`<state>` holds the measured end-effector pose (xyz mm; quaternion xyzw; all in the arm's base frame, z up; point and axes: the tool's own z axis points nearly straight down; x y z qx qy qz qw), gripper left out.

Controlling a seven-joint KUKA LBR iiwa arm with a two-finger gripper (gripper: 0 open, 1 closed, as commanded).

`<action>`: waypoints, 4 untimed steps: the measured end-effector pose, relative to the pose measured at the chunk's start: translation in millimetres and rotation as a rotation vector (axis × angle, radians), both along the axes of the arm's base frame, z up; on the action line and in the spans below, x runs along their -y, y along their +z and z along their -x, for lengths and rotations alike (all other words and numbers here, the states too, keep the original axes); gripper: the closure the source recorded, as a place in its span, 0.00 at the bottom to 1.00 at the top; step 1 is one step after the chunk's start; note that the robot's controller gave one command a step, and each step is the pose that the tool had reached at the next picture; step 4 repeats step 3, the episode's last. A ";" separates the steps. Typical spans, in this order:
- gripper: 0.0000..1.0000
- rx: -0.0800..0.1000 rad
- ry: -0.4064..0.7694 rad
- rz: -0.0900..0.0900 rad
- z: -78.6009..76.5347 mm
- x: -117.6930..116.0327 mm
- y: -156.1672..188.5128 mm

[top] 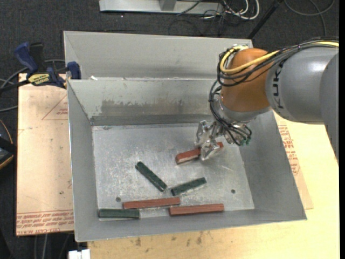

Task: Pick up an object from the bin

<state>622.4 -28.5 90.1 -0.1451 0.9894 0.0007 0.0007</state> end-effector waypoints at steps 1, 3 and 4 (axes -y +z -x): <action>1.00 0.002 0.000 0.000 -0.9 -0.1 6.3; 1.00 -0.004 0.001 0.000 0.7 -0.7 29.1; 1.00 -0.004 0.001 0.000 0.7 -0.7 29.1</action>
Offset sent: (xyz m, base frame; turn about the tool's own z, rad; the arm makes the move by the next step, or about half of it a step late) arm 0.0001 0.0001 0.0680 0.0000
